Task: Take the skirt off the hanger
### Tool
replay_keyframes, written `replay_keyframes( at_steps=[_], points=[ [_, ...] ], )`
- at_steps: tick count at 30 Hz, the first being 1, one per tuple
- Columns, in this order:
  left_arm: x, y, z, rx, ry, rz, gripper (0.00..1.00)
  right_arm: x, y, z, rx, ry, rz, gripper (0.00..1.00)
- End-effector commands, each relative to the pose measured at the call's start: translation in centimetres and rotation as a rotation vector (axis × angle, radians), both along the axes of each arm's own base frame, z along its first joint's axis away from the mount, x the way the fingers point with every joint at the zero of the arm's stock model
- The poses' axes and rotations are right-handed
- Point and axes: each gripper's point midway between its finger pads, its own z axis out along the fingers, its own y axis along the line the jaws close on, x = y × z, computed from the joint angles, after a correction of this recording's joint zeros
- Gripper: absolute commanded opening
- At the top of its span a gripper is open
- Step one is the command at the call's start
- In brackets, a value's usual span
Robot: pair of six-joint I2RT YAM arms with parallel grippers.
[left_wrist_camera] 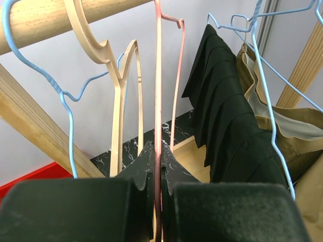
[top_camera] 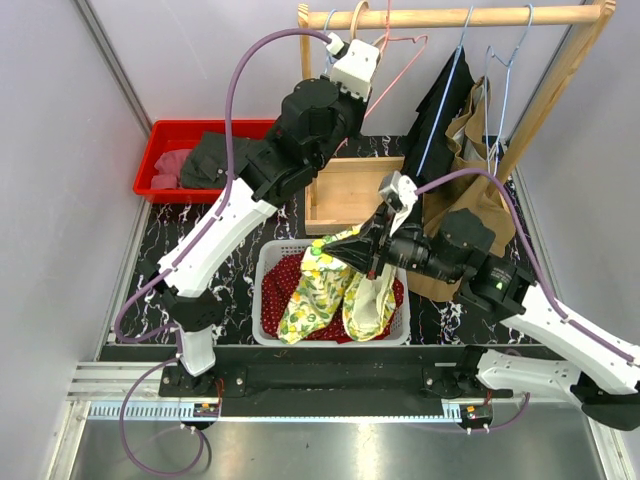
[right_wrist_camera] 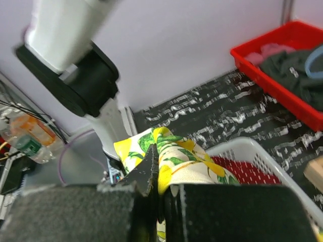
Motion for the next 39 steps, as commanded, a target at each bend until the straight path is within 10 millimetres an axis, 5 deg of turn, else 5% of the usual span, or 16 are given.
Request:
replay_keyframes(
  at_steps=[1,6,9,16,32,39],
  points=[
    [0.0,0.1,2.6,-0.095,-0.05,0.01,0.0,1.9,-1.0,-2.5,-0.001,0.038,-0.132,0.0],
    [0.5,-0.4,1.4,-0.081,-0.025,0.014,0.0,2.8,-0.7,-9.9,-0.112,0.183,-0.186,0.0],
    [0.8,-0.7,1.2,-0.074,-0.029,0.016,0.0,2.3,-0.7,-12.7,-0.129,0.231,-0.174,0.0],
    [2.2,-1.0,-0.5,-0.058,-0.003,0.049,0.0,1.6,-0.3,-15.2,-0.075,0.312,-0.148,0.0],
    [3.3,2.7,-3.8,0.004,0.059,0.137,0.0,1.2,0.5,-22.2,-0.175,0.429,-0.13,0.0],
    [2.7,2.6,-3.4,-0.008,0.063,0.122,0.0,1.0,3.7,-24.5,-0.243,0.495,-0.057,0.0]
  ],
)
